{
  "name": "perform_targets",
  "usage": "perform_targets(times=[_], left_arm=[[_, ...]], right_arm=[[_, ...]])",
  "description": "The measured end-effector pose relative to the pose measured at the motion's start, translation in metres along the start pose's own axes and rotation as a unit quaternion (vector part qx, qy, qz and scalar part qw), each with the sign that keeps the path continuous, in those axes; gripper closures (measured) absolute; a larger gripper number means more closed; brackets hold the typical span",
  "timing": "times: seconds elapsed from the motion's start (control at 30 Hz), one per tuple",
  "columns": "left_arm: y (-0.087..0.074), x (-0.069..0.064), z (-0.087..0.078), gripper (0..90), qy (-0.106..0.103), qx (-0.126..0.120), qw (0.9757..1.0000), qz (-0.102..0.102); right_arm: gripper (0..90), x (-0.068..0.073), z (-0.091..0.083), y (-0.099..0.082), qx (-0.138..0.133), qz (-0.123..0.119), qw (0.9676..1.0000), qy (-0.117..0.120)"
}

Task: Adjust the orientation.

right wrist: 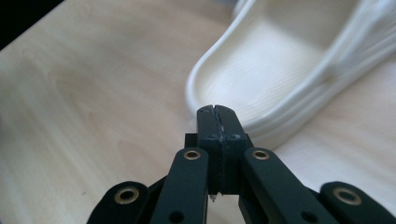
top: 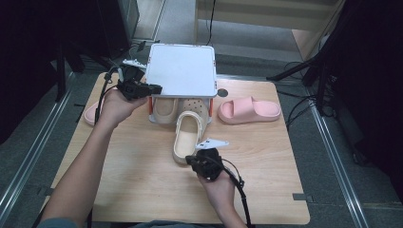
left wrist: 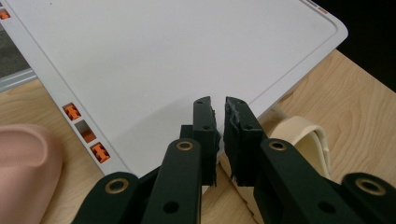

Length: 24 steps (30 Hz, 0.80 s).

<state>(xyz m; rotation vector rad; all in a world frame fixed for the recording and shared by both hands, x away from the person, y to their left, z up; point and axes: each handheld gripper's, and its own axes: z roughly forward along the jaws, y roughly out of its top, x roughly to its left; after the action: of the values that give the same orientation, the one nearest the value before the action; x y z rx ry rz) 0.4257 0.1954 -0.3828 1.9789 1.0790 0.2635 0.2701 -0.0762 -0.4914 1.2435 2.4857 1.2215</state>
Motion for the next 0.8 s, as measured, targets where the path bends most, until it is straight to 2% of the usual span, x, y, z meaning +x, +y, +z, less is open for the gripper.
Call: perform_targets(times=[0.1, 0.2, 0.3, 0.33, 0.37, 0.4, 0.47, 0.5, 0.53, 0.57, 0.67, 0.7, 0.8], left_arm=[[0.0, 0.0, 0.0, 82.8, -0.001, 0.0, 1.0, 0.001], [0.0, 0.001, 0.0, 82.8, -0.002, -0.001, 1.0, 0.0], [0.0, 0.001, 0.0, 82.8, -0.003, -0.003, 1.0, -0.001], [0.0, 0.001, 0.0, 82.8, -0.003, -0.003, 1.0, -0.001], [0.0, 0.002, 0.0, 82.9, -0.005, -0.002, 1.0, -0.002], [0.0, 0.002, 0.0, 82.8, -0.005, -0.002, 1.0, -0.002], [0.0, 0.002, 0.0, 82.9, -0.006, -0.003, 1.0, -0.002], [0.0, 0.002, 0.0, 82.9, -0.006, -0.001, 1.0, -0.002], [0.0, 0.002, 0.0, 82.9, -0.006, -0.001, 1.0, -0.002], [0.0, 0.002, 0.0, 82.9, -0.006, -0.001, 1.0, -0.002], [0.0, 0.001, 0.001, 82.9, -0.005, -0.003, 1.0, -0.003], [0.0, 0.001, 0.001, 82.9, -0.005, -0.003, 1.0, -0.002], [0.0, 0.002, 0.001, 82.9, -0.007, -0.001, 1.0, -0.003]], right_arm=[[90.0, 0.008, 0.01, -0.006, 0.015, -0.003, 0.9999, 0.007], [90.0, 0.017, 0.03, -0.015, 0.032, -0.015, 0.9994, 0.003], [90.0, 0.013, 0.038, -0.017, 0.039, -0.005, 0.9992, 0.003], [90.0, 0.01, 0.04, -0.018, 0.044, -0.003, 0.999, -0.005], [90.0, 0.005, 0.041, -0.019, 0.043, 0.002, 0.999, -0.014], [90.0, 0.005, 0.041, -0.019, 0.043, 0.002, 0.999, -0.014], [90.0, -0.003, 0.04, -0.018, 0.042, 0.014, 0.999, -0.002], [90.0, -0.005, 0.038, -0.017, 0.037, 0.008, 0.9991, -0.018], [90.0, -0.005, 0.038, -0.017, 0.037, 0.008, 0.9991, -0.018], [90.0, -0.009, 0.034, -0.015, 0.031, 0.019, 0.9991, -0.022], [90.0, -0.013, 0.031, -0.01, 0.022, 0.012, 0.9993, -0.027], [90.0, -0.014, 0.03, -0.008, 0.02, 0.015, 0.9995, -0.022], [90.0, -0.018, 0.03, -0.001, 0.017, 0.003, 0.9991, -0.038]])
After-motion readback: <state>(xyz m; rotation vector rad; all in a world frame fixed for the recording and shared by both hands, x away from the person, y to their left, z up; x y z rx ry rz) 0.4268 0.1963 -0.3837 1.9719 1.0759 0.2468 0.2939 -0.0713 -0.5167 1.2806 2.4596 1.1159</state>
